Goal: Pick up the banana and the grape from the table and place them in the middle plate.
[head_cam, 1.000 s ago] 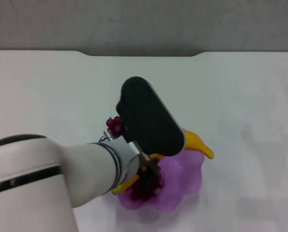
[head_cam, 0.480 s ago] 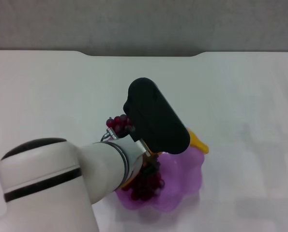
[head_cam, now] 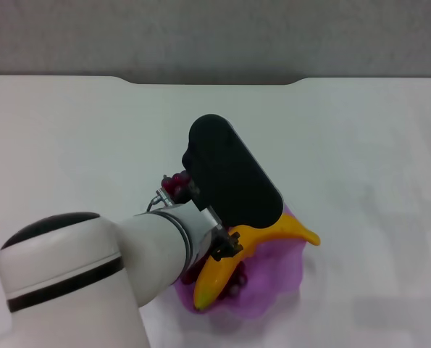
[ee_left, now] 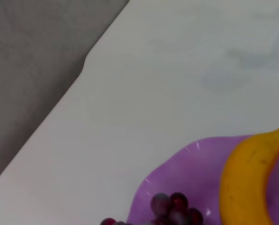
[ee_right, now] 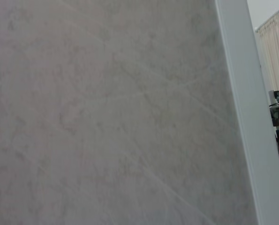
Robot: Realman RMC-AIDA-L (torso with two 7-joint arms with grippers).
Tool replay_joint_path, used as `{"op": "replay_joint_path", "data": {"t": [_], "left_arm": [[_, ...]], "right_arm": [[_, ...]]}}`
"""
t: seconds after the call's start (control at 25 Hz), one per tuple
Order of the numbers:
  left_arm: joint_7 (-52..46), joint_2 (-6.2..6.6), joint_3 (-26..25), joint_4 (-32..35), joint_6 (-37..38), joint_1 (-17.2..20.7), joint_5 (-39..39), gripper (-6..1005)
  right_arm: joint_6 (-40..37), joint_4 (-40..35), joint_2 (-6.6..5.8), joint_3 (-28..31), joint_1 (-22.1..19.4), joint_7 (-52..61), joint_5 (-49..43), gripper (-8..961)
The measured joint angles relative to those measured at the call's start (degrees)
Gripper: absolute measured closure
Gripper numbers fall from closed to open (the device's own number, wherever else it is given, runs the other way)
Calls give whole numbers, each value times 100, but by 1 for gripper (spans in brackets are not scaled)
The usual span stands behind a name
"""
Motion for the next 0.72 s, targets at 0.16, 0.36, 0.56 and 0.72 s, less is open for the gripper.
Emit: {"op": "replay_joint_path", "data": {"t": [0.16,0.36,0.56,0.72], "left_arm": [[-13,23,-95,-248,-103,200,238,111],[-22,63,-619,-507,-504,539,428,112],[-15,85,-1451,-828,-1012,965,414,113],[-13,70,-2164,-849,-1723,1293,432,114]], "right_arm": [[1,0,0,0,-6,0,0,74],[0,0,0,0,0,0,0,74],[-4,7,0,0,0,0,0,73],[-7,9,0,0,7,0,-1,73]]}}
